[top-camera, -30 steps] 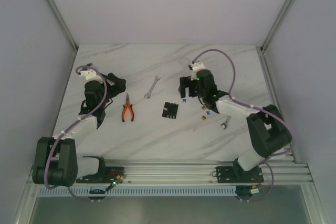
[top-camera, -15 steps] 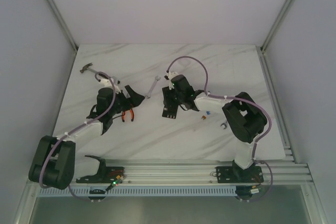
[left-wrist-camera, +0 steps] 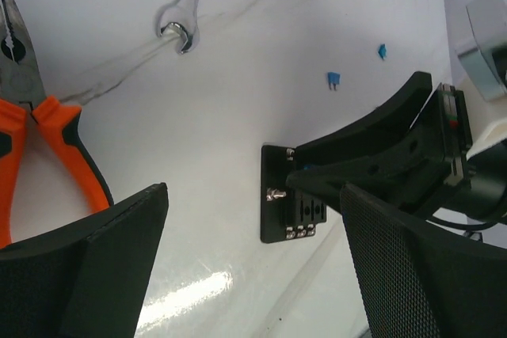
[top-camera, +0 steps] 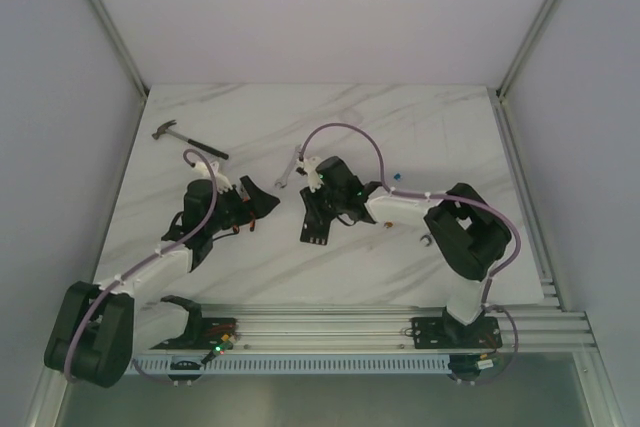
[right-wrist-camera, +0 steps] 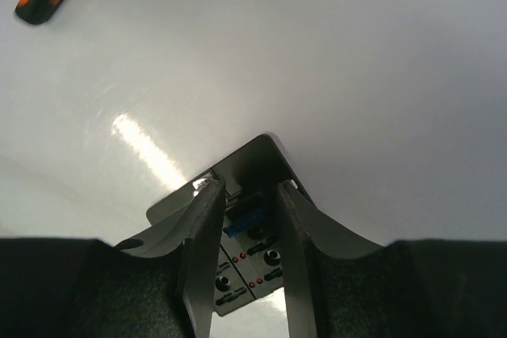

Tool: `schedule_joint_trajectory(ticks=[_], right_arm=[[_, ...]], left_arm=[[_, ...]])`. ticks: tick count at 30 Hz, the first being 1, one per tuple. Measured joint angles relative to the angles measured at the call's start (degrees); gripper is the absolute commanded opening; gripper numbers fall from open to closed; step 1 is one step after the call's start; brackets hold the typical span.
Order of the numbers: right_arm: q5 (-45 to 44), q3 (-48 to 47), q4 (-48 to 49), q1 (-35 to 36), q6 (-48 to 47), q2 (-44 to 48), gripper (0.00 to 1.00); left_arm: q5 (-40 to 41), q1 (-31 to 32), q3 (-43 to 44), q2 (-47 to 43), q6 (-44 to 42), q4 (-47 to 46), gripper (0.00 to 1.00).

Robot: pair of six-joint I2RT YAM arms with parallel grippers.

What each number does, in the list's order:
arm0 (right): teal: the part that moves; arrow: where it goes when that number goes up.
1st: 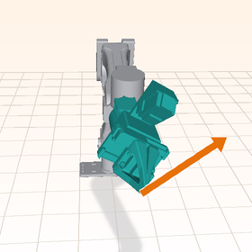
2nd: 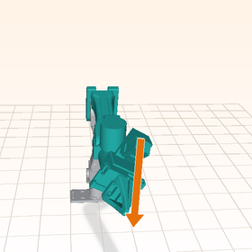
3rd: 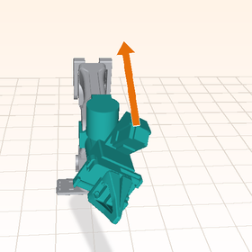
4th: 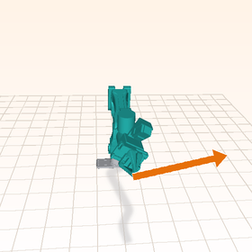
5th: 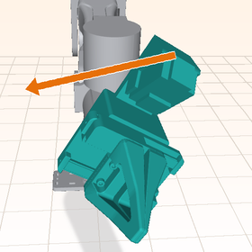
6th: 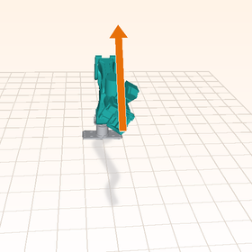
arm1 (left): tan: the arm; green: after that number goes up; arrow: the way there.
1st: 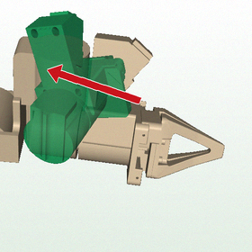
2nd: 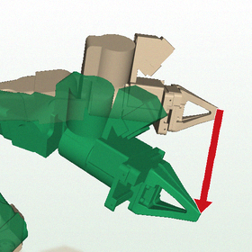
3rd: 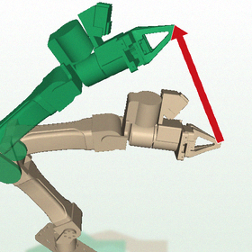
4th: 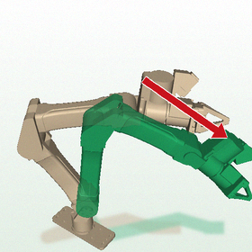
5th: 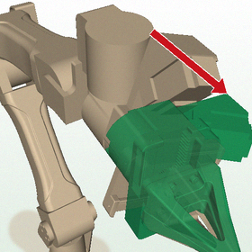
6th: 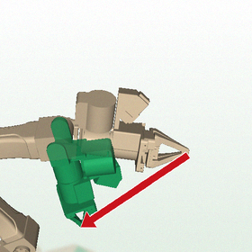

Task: Snap on the fuse box
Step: Adjust the fuse box base at the center of the board.

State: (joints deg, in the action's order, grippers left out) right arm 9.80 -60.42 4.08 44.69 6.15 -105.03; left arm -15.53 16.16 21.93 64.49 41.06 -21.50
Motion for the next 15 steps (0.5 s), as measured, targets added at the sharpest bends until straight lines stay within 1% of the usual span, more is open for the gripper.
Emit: schedule_joint_trajectory(ticks=[6,10,12,15], right_arm=[[1.4,3.1,-2.8,3.3,-1.1,3.4,0.39],[1.7,4.0,-5.7,4.6,-2.7,5.1,0.43],[1.0,4.1,-7.4,4.8,-3.5,5.7,0.49],[-0.9,4.7,-10.4,5.0,-4.1,7.0,0.64]], left_arm=[[-0.4,0.5,-1.3,-3.0,0.9,1.9,0.98],[-0.4,0.7,-1.9,-4.5,1.4,2.3,0.98],[-0.5,0.8,-2.1,-4.9,1.8,2.4,0.99],[-0.5,0.9,-2.3,-5.1,2.0,2.7,0.99]])
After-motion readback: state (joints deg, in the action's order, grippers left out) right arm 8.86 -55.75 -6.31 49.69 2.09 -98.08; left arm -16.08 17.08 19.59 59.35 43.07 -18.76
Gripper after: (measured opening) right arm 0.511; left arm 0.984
